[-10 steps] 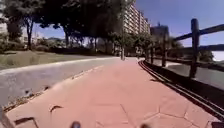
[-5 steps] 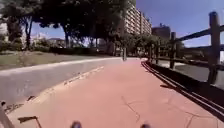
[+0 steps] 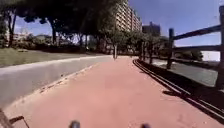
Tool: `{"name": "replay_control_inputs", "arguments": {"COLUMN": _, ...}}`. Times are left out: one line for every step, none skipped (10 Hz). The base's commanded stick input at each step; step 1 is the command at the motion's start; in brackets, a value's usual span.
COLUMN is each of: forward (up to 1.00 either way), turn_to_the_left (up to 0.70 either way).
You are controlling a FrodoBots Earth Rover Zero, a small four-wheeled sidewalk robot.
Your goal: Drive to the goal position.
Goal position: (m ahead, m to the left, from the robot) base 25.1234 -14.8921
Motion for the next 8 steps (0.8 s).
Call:
{"name": "replay_control_inputs", "arguments": {"forward": 1.0, "turn_to_the_left": 0.0}}
{"name": "replay_control_inputs", "arguments": {"forward": 1.0, "turn_to_the_left": 0.0}}
{"name": "replay_control_inputs", "arguments": {"forward": 1.0, "turn_to_the_left": 0.0}}
{"name": "replay_control_inputs", "arguments": {"forward": 1.0, "turn_to_the_left": 0.0}}
{"name": "replay_control_inputs", "arguments": {"forward": 1.0, "turn_to_the_left": 0.0}}
{"name": "replay_control_inputs", "arguments": {"forward": 1.0, "turn_to_the_left": -0.05}}
{"name": "replay_control_inputs", "arguments": {"forward": 1.0, "turn_to_the_left": -0.32}}
{"name": "replay_control_inputs", "arguments": {"forward": 1.0, "turn_to_the_left": -0.4}}
